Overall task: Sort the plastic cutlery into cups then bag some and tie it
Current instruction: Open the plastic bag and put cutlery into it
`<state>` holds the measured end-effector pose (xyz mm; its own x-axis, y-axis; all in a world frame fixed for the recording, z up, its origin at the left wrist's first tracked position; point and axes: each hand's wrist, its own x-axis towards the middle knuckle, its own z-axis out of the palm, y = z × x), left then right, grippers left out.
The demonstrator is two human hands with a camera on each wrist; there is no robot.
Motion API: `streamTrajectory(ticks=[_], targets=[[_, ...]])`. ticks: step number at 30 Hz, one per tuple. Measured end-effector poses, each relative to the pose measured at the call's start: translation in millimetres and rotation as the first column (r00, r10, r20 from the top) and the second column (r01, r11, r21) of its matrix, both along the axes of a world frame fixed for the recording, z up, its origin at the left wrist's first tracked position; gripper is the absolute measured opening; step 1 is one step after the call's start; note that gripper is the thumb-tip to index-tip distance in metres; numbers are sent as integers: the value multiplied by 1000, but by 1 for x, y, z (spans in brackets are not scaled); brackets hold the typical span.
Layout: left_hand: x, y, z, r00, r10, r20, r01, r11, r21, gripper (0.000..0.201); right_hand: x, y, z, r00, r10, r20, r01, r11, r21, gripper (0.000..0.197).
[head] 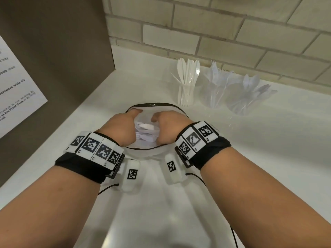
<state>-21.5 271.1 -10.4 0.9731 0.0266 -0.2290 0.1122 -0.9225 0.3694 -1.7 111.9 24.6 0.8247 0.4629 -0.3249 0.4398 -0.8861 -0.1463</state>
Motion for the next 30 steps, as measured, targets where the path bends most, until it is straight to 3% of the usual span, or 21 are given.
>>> streamTrajectory(ticks=[5,9,14,19,24,30], targets=[[2,-6,-2,997,-67,32,69,996,-60,77,-3,19,-12,998,44,40,-40,995,-92,40],[1,-1,0,999,-6,37,8,999,-52,73,-1,15,-14,998,64,-18,-66,989,-132,46],[6,0,1,998,-19,60,22,998,-59,71,-6,8,-17,989,119,86,-114,992,-54,48],[11,2,1,998,-58,33,59,998,-9,71,-8,11,-19,986,108,126,-98,991,-87,30],[8,11,7,998,25,50,-23,999,-22,72,-2,12,-13,994,106,26,-103,990,-100,29],[2,5,8,997,-6,72,10,999,-53,64,-9,7,-17,994,108,-3,-108,994,2,36]])
